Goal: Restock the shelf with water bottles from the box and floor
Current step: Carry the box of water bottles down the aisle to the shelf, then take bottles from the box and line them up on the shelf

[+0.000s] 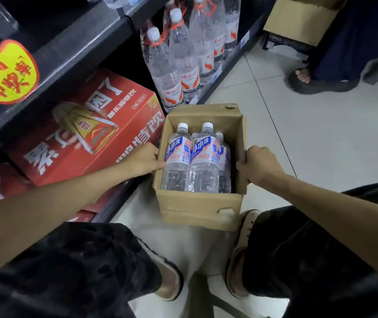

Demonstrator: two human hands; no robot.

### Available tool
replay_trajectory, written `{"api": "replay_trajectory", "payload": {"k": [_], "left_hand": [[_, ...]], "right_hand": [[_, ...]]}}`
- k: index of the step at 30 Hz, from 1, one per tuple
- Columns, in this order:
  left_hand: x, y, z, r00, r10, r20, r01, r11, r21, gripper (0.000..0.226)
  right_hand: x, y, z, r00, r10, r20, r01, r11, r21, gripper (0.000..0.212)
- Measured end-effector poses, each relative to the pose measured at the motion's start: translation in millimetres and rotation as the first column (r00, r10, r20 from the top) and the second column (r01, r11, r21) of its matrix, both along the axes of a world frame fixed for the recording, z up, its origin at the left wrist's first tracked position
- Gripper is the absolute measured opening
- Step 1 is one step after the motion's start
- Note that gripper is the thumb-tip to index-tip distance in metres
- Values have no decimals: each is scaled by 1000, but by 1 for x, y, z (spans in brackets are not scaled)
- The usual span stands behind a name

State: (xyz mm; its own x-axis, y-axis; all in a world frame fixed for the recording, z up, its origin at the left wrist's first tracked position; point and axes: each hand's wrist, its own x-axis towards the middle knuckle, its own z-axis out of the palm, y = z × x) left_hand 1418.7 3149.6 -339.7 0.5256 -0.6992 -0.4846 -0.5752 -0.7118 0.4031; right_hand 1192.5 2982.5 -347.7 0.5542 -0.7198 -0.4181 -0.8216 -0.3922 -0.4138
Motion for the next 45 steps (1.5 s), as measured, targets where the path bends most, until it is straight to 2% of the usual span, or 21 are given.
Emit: {"api": "replay_trajectory", "payload": {"k": [1, 3, 5, 7, 9, 12, 16, 19, 21, 24, 27, 31, 38, 42, 45], "left_hand": [[-1, 1, 3, 999, -29, 40, 29, 1000, -6, 14], [-1, 2, 8, 986, -96, 137, 103, 994, -46, 15], [3, 3, 13, 973, -125, 196, 146, 984, -99, 13], [10, 0, 20, 975, -79, 209, 118, 976, -181, 18], [18, -9, 28, 972, -78, 223, 134, 959, -249, 20], [24, -27, 30, 932, -185, 313, 268, 931, -248, 19], [21, -47, 13, 785, -404, 470, 462, 887, -11, 45], [17, -54, 2, 676, -492, 549, 500, 853, 148, 63], [15, -57, -3, 641, -513, 571, 485, 847, 217, 69], [9, -62, -5, 666, -495, 558, 432, 866, 253, 74], [2, -67, -6, 740, -459, 491, 364, 888, 282, 79], [0, -67, -13, 805, -418, 421, 316, 903, 292, 79], [-14, -53, -10, 875, -243, 420, 262, 965, 13, 69], [-29, -48, 0, 887, -188, 422, 280, 945, -168, 65], [-37, -40, 6, 935, -121, 333, 232, 920, -315, 61]], "right_hand": [[-1, -1, -1, 1000, 14, -9, -15, 999, -42, 16], [-3, -6, 0, 999, 31, 4, -31, 987, -157, 29], [-1, -10, 3, 993, 67, 97, -44, 972, -230, 43], [8, -12, 6, 969, 194, 156, -125, 920, -372, 49], [21, -8, 10, 930, 324, 171, -221, 868, -446, 43], [46, 6, 10, 905, 359, 227, -286, 911, -298, 45], [75, 12, -2, 955, 217, 200, -208, 976, -63, 58], [88, 7, -8, 975, 148, 168, -149, 989, -6, 65], [93, 3, -12, 983, 43, 179, -60, 994, 95, 69], [96, -1, -21, 987, -37, 155, 9, 984, 176, 80], [95, -1, -27, 991, -53, 121, 25, 975, 221, 85], [96, -4, -29, 974, -166, 157, 103, 933, 345, 88], [84, 3, -18, 882, -313, 351, 157, 900, 407, 70], [69, 3, -7, 805, -379, 456, 176, 887, 427, 68], [58, 4, 1, 723, -388, 572, 146, 895, 422, 65]]}}
